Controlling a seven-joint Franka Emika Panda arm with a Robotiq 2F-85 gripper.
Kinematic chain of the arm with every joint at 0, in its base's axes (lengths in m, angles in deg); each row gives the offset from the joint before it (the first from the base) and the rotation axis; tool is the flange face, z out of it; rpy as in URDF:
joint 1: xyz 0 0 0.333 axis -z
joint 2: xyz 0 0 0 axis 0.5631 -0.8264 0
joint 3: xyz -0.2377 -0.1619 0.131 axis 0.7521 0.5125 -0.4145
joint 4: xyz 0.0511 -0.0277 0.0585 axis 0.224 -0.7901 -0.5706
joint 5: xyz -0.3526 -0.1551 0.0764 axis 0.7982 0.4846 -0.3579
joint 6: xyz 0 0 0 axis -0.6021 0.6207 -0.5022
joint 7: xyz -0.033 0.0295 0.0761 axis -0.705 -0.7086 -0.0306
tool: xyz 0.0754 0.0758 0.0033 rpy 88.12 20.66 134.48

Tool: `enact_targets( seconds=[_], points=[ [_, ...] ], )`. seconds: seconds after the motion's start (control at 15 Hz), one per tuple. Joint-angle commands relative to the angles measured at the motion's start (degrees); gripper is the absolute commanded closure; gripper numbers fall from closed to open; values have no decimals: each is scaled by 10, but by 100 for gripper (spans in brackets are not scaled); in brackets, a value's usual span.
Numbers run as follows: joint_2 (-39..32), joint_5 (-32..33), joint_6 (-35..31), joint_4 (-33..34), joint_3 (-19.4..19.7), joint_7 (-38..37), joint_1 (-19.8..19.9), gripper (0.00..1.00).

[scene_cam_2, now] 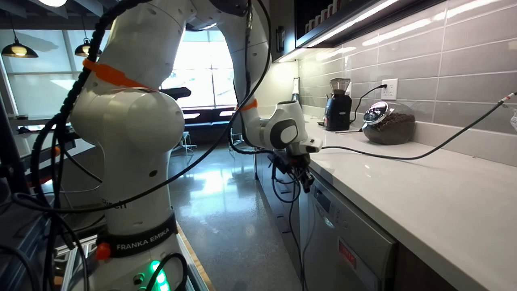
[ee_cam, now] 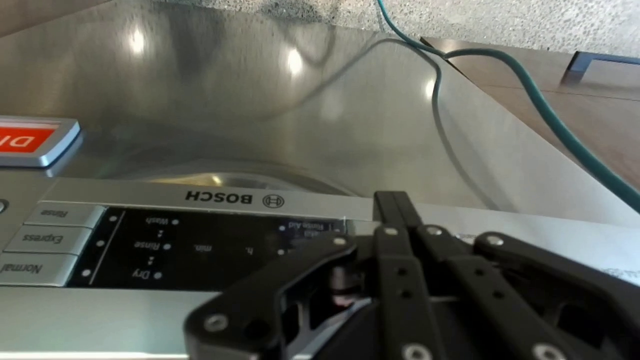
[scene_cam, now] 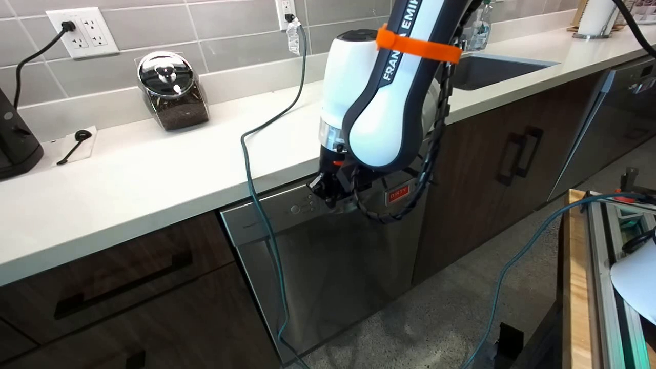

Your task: Press a button on the dishwasher

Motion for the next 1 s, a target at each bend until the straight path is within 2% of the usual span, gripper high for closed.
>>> enact_targets(
  seconds=[0.0, 0.53, 0.93],
  points=[
    [-14, -20, -20, 9, -4, -4, 0, 100],
    [-27, -41, -24, 27, -23, -3, 15, 100],
    [-41, -46, -22, 39, -15, -5, 9, 100]
  ],
)
